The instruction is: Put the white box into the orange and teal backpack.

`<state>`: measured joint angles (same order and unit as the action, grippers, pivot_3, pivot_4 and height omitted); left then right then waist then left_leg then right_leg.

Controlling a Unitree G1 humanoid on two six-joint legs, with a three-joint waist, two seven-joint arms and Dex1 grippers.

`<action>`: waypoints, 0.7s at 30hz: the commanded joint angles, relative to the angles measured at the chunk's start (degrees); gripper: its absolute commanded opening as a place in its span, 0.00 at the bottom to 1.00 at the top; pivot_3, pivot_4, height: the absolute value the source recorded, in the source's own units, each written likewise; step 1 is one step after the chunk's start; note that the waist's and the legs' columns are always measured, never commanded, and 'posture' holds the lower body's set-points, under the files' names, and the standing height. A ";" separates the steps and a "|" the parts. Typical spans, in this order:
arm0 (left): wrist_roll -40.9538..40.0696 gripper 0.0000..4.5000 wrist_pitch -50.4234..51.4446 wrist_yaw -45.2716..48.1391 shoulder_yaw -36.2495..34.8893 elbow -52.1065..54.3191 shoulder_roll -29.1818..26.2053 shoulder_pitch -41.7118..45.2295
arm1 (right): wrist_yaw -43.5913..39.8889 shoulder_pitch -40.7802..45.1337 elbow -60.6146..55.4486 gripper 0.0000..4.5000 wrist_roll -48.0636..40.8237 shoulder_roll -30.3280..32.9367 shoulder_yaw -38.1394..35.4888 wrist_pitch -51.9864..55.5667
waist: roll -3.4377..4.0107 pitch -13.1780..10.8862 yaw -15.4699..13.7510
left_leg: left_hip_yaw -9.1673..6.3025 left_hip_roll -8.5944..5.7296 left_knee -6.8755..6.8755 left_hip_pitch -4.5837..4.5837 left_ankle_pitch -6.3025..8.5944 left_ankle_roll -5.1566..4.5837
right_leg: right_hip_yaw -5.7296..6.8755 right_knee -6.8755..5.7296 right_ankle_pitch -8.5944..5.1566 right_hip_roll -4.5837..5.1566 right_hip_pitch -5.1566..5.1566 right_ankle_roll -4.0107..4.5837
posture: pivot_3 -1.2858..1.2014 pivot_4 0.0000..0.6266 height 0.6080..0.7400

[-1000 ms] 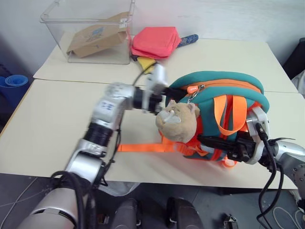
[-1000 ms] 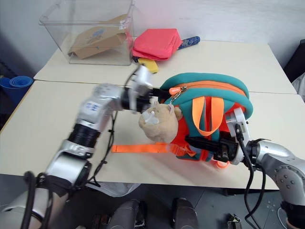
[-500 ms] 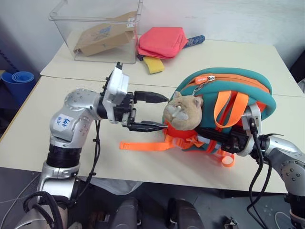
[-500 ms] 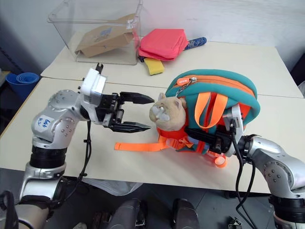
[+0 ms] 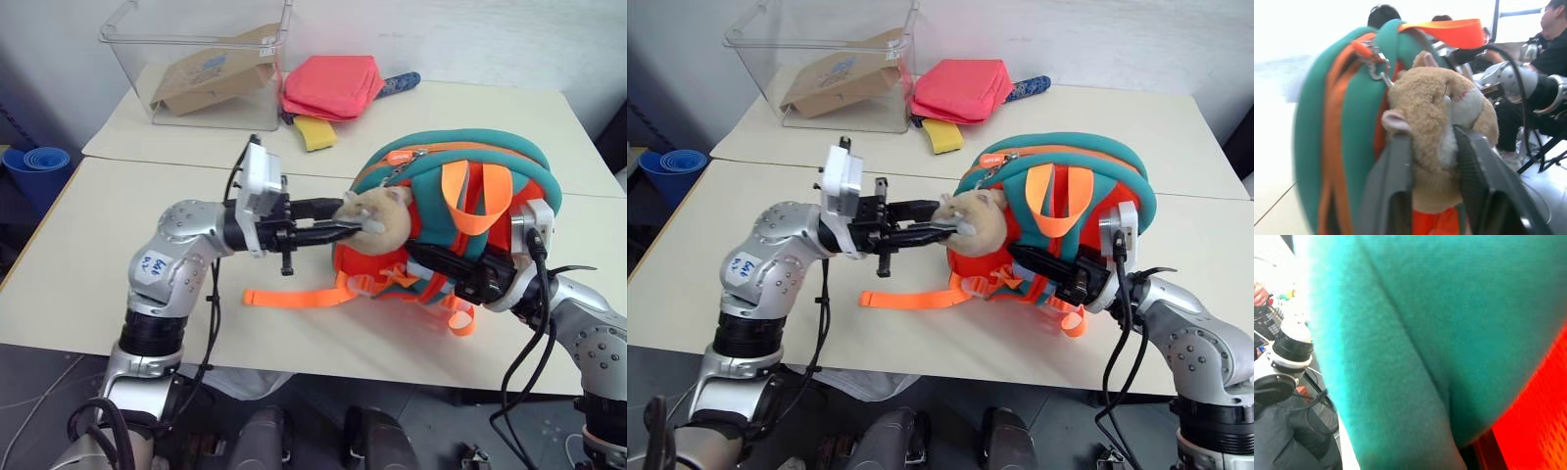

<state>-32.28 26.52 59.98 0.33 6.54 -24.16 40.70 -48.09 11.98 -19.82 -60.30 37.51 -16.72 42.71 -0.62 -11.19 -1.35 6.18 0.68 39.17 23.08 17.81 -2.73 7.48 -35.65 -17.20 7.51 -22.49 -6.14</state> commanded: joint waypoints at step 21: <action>22.19 0.07 -25.81 12.15 13.34 -35.41 -0.82 3.07 | 3.40 -9.96 -6.72 0.00 4.54 -4.52 -3.68 -9.85 | -0.01 0.01 -0.18 | 0.18 -0.05 0.00 0.04 0.02 -0.08 | 0.10 -0.08 0.01 0.01 -0.13 -0.02 | 0.52 0.24 1.00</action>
<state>-12.89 2.41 72.55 12.43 -29.86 -24.13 44.54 -44.35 2.78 -24.67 -57.94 32.87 -20.33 35.59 -0.63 -11.18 -1.54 6.35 0.63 39.17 23.12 17.84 -2.82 7.57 -35.72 -17.19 7.52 -22.62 -6.17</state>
